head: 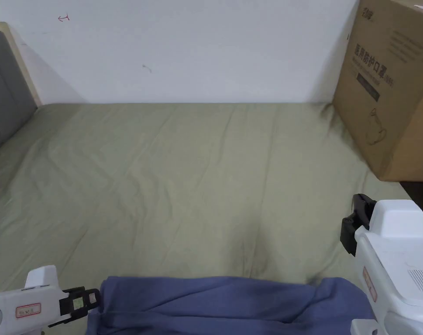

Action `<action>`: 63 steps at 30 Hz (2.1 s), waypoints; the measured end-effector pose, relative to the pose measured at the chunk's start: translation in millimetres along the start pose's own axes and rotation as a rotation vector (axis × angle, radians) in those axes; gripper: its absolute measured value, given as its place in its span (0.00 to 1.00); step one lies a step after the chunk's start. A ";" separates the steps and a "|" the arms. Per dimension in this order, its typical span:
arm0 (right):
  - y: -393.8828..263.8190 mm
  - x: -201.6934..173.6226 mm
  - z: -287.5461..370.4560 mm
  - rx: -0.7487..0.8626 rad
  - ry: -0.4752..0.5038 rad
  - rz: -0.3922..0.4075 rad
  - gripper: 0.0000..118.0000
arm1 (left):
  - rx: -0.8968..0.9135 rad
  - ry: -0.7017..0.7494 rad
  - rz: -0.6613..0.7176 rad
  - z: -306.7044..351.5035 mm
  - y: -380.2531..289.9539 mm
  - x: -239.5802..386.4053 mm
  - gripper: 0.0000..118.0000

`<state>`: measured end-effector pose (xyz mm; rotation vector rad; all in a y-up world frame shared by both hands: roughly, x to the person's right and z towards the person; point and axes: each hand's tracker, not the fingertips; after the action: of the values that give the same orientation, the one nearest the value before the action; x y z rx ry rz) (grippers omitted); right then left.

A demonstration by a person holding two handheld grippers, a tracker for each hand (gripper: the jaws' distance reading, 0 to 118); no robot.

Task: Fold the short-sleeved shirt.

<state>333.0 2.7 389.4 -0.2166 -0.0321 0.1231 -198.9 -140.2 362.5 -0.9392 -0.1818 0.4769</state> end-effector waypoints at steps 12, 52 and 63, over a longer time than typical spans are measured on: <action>-16.8 -12.2 -13.7 -0.118 -0.031 -0.020 0.01 | -0.109 -0.096 0.191 -48.9 1.2 -58.7 0.81; 1.6 19.3 10.1 0.003 0.018 -0.047 0.01 | -0.015 0.202 -0.116 42.9 37.2 65.2 0.05; 2.3 28.0 20.3 0.014 0.011 -0.039 0.01 | -0.155 -0.017 -0.238 -36.1 10.4 192.6 0.05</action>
<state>359.6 12.8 409.3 -0.2030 -0.0246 0.0837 -19.6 -71.2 322.5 -1.0505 -0.3455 0.2531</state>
